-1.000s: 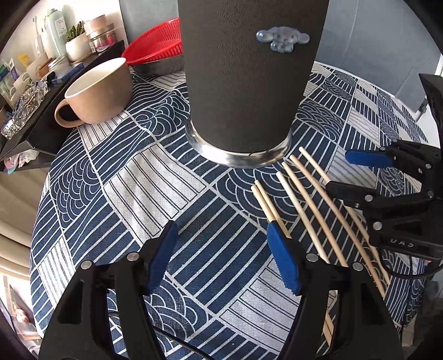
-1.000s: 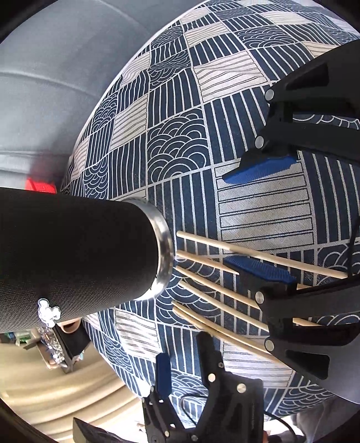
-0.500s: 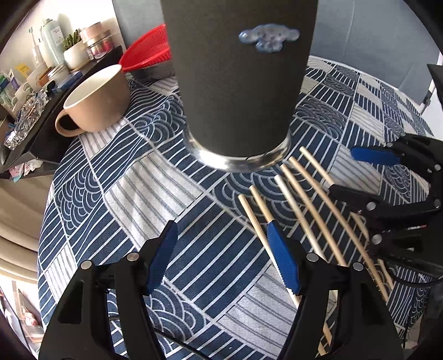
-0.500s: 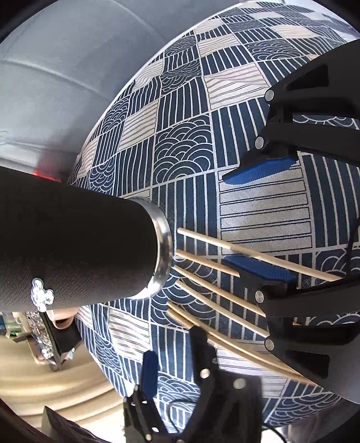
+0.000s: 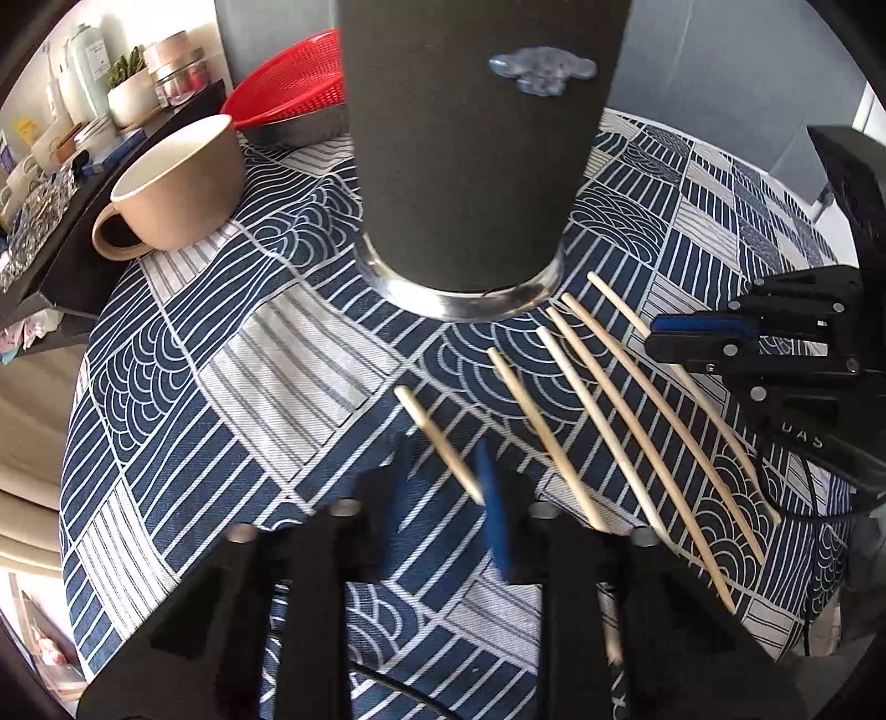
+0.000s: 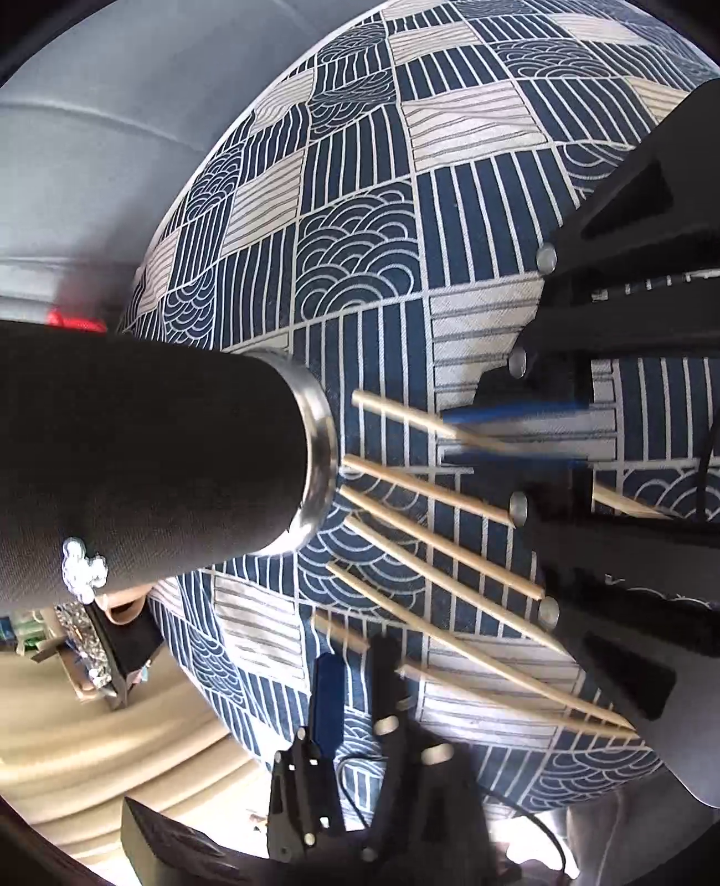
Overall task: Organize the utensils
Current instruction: 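Close the right tool on one wooden chopstick, then lift the chopstick with the right tool and carry it over the holder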
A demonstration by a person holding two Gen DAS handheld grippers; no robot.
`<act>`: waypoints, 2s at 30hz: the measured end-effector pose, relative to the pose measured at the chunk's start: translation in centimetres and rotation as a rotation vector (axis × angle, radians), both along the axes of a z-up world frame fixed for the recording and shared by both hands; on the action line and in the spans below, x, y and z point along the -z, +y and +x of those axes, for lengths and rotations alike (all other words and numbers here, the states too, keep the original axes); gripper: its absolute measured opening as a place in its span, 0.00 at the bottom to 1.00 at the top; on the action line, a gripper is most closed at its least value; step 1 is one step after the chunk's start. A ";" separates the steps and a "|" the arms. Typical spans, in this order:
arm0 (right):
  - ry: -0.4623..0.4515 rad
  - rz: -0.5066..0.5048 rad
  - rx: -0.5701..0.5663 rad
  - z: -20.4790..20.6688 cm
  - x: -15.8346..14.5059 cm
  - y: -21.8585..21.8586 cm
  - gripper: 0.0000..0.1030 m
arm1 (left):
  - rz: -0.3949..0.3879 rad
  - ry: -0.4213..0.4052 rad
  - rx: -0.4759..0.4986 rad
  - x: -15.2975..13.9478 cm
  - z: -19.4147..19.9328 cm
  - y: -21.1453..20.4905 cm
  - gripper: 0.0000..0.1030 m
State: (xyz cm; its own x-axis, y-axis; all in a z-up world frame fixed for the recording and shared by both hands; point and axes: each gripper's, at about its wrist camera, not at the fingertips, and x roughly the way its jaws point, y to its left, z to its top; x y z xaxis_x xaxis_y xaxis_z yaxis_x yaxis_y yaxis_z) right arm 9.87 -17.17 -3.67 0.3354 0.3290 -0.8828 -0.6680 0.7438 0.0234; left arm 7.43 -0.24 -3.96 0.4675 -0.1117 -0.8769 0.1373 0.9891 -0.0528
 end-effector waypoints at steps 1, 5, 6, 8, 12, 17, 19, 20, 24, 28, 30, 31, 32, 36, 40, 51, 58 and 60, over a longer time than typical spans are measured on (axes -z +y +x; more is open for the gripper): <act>0.010 0.010 0.004 0.2 0.0 -0.2 0.06 | -0.023 0.006 0.002 0.1 0.1 0.5 0.10; 0.052 0.054 0.016 0.7 0.1 -0.8 0.05 | -0.059 0.019 0.008 0.1 -0.1 1.5 0.06; 0.052 0.060 0.016 0.7 0.1 -0.9 0.05 | -0.060 0.017 0.008 0.1 -0.1 1.5 0.05; 0.047 0.070 0.008 0.4 -0.1 -1.0 0.05 | -0.056 0.014 0.013 0.0 -0.1 1.3 0.05; 0.025 0.089 -0.008 -0.2 -0.8 -0.7 0.05 | -0.049 -0.026 0.016 -1.0 -0.5 1.2 0.05; -0.010 0.157 -0.023 -0.5 -2.4 -0.8 0.05 | -0.007 -0.124 -0.032 -2.7 -1.0 1.4 0.05; -0.038 0.224 -0.026 -0.8 -3.3 -0.8 0.05 | 0.018 -0.178 -0.065 -3.2 -1.4 1.3 0.05; -0.057 0.277 -0.021 -0.9 -3.8 -0.9 0.05 | 0.033 -0.217 -0.097 -3.4 -1.6 1.3 0.05; -0.064 0.404 -0.014 -1.0 -4.5 -0.6 0.05 | 0.016 -0.280 -0.156 -3.9 -2.1 1.7 0.05; -0.071 0.448 -0.053 -1.2 -5.2 0.3 0.05 | 0.008 -0.312 -0.168 -5.0 -2.3 2.2 0.05; -0.103 0.470 -0.062 -1.3 -6.1 0.5 0.05 | -0.011 -0.348 -0.187 -5.7 -2.6 2.4 0.05; -0.117 0.487 -0.065 -1.3 -6.6 0.6 0.05 | -0.019 -0.366 -0.186 -6.1 -2.6 2.3 0.05; -0.128 0.500 -0.068 -1.3 -7.0 0.6 0.05 | -0.029 -0.384 -0.191 -6.5 -2.6 2.4 0.05; -0.181 0.556 -0.086 -1.5 -9.4 0.6 0.05 | -0.052 -0.425 -0.173 -8.4 -2.6 2.3 0.05; -0.221 0.575 -0.109 -1.4 -11.6 0.8 0.05 | -0.050 -0.487 -0.164 -10.7 -2.6 2.2 0.05; -0.405 0.727 -0.017 -2.1 -17.8 0.1 0.05 | 0.034 -0.648 -0.107 -17.0 -1.8 1.1 0.05; -0.539 0.721 0.029 0.3 -19.5 1.4 0.05 | -0.013 -0.743 -0.084 -20.7 0.1 0.9 0.05; -0.553 0.738 0.026 1.2 -19.8 1.7 0.05 | -0.031 -0.760 -0.078 -21.5 0.7 0.8 0.05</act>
State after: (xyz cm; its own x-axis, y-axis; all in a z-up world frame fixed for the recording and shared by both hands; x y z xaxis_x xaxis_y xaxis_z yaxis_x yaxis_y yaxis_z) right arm 11.03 -15.49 16.14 0.6620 0.7313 -0.1643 -0.7087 0.6821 0.1803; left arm 8.15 0.55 17.57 0.9485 -0.0730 -0.3082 0.0768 0.9971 0.0000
